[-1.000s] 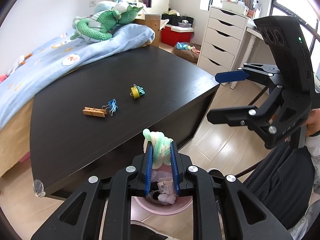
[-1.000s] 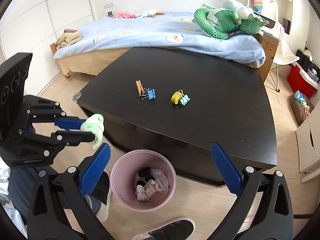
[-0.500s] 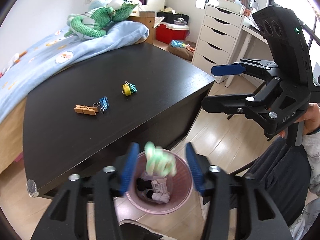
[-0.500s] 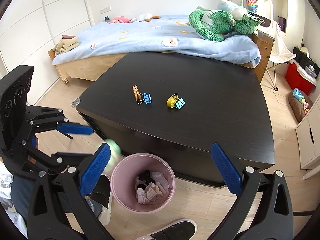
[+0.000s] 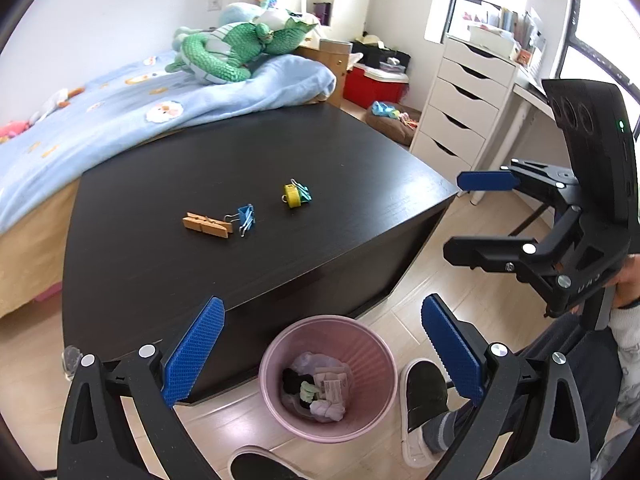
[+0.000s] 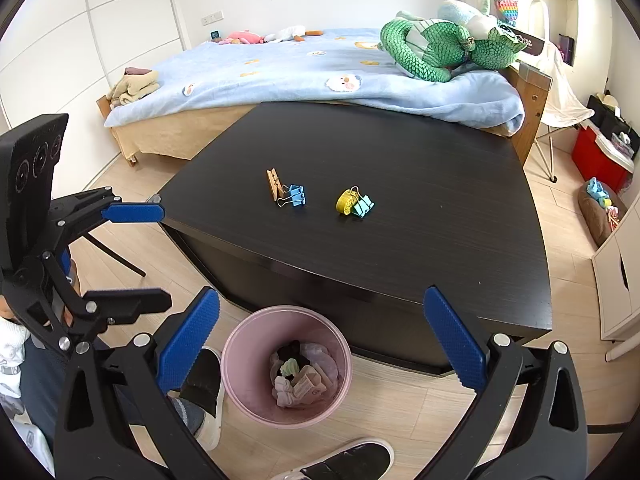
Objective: Collect trash
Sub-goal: 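Move both tools back over the table toward the clothespin, then grasp the wooden clothespin with the left tool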
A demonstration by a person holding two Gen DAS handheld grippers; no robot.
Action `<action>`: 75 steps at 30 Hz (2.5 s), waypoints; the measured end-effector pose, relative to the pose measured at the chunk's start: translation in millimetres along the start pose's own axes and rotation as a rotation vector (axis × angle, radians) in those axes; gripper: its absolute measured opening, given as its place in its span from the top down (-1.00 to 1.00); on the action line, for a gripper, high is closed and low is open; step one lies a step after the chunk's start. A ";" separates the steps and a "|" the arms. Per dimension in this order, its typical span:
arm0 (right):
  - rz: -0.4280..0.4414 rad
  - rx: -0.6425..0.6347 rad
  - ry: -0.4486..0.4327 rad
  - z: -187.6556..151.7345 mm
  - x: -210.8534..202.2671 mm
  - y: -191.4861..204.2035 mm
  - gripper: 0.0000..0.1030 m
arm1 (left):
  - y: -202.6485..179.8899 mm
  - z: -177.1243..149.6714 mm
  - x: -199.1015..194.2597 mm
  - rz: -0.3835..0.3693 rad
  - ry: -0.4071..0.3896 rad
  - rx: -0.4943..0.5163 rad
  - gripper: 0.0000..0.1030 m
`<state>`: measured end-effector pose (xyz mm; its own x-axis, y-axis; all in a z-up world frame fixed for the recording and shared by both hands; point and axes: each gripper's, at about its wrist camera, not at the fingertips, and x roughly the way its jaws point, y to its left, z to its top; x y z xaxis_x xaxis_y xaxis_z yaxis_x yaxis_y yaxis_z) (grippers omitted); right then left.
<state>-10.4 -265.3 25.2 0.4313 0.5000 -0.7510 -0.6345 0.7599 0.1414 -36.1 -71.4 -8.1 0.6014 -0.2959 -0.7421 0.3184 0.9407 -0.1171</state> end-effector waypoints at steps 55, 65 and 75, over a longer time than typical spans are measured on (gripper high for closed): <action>0.019 -0.004 0.056 71.6 67.1 -25.3 -0.94 | 102.1 50.4 78.4 0.106 0.106 0.113 -0.85; 0.011 -0.006 0.069 63.7 75.5 -29.5 -0.94 | 113.7 48.3 115.2 0.066 0.151 0.159 -0.85; 0.002 -0.014 0.086 59.1 82.2 -30.2 -0.94 | 115.1 47.5 125.7 0.029 0.138 0.182 -0.77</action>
<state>82.1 -222.5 -2.7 0.3736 0.4635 -0.8035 -0.6447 0.7526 0.1344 110.9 -8.2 -83.5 0.5106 -0.2322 -0.8279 0.4372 0.8992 0.0175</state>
